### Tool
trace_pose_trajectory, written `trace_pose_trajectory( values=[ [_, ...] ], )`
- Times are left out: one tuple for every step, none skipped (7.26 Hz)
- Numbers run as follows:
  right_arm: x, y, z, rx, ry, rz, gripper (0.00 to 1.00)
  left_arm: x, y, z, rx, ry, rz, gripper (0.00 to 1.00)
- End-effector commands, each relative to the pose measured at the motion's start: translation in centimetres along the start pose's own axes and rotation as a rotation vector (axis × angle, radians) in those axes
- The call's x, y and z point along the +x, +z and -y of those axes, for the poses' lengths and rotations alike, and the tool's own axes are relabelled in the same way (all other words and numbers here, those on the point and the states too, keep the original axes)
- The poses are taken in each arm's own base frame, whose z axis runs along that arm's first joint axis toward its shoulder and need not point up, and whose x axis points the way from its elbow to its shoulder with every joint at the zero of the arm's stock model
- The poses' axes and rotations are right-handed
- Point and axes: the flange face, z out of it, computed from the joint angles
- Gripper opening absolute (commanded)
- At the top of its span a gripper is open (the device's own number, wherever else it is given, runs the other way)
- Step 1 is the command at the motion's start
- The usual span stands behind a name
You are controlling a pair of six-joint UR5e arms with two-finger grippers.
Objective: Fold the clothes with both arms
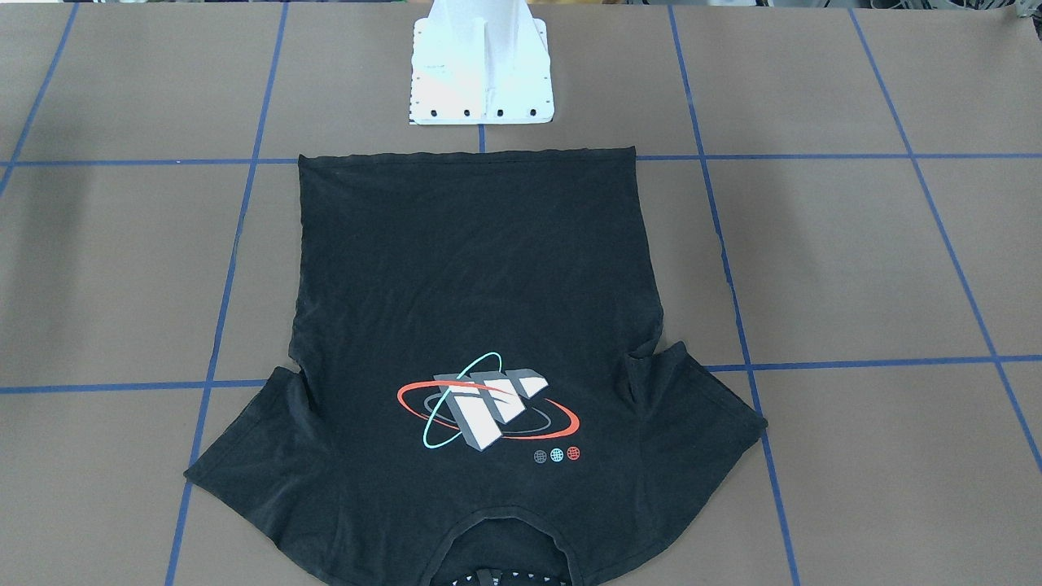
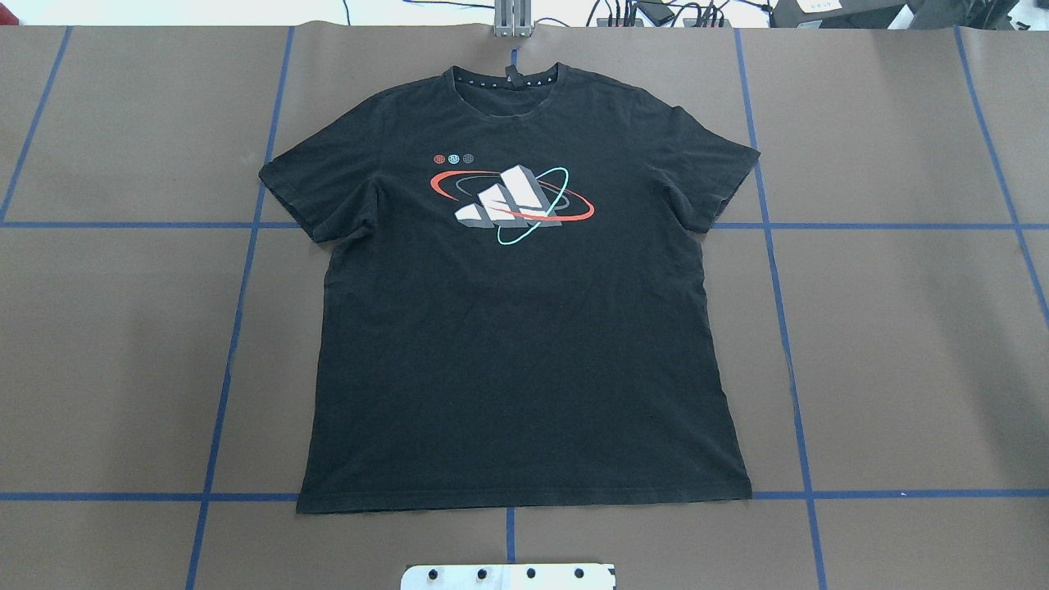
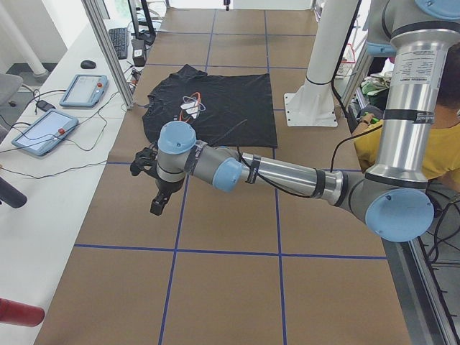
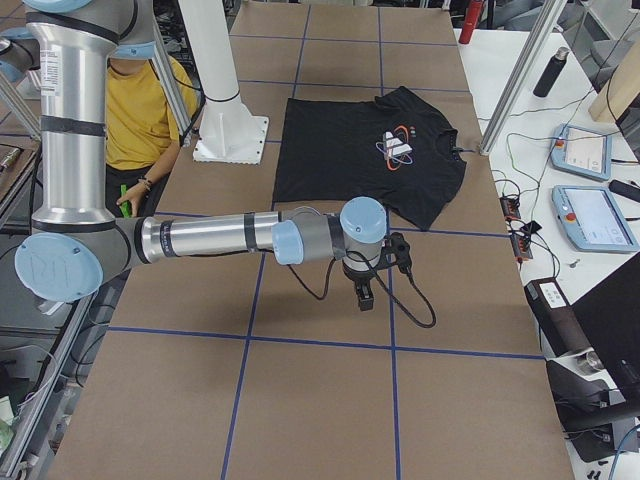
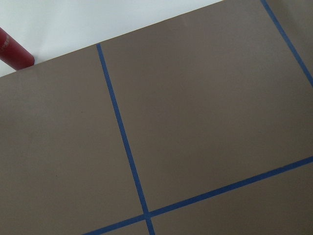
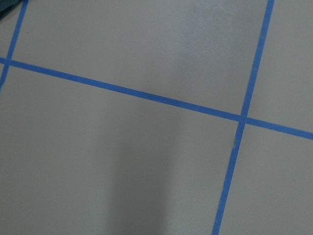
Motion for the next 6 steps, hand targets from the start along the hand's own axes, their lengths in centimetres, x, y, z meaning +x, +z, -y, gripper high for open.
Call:
trace_pose_trajectory(
  values=[
    [-1.1, -0.9, 0.3, 0.022, -0.029, 0.0, 1.0, 0.1, 0.0, -0.3, -0.002, 0.001, -0.009, 1.0],
    [-1.5, -1.2, 0.4, 0.03, -0.04, 0.002, 1.0, -0.3, 0.3, -1.1, -0.007, -0.007, -0.007, 1.0],
    [-1.6, -1.3, 0.3, 0.03, -0.04, 0.002, 1.0, -0.8, 0.9, -1.6, -0.017, -0.012, -0.008, 1.0],
    [-1.8, -1.5, 0.4, 0.035, -0.043, 0.003, 1.0, -0.8, 1.0, -2.6, -0.027, -0.02, -0.008, 1.0],
    [-2.6, -1.3, 1.1, 0.033, -0.058, 0.018, 1.0, -1.2, 1.6, -3.5, -0.034, -0.016, -0.009, 1.0],
    [-4.1, -0.2, 1.6, 0.012, -0.091, 0.033, 1.0, -0.8, 1.5, -3.4, -0.033, -0.014, -0.013, 1.0]
  ],
)
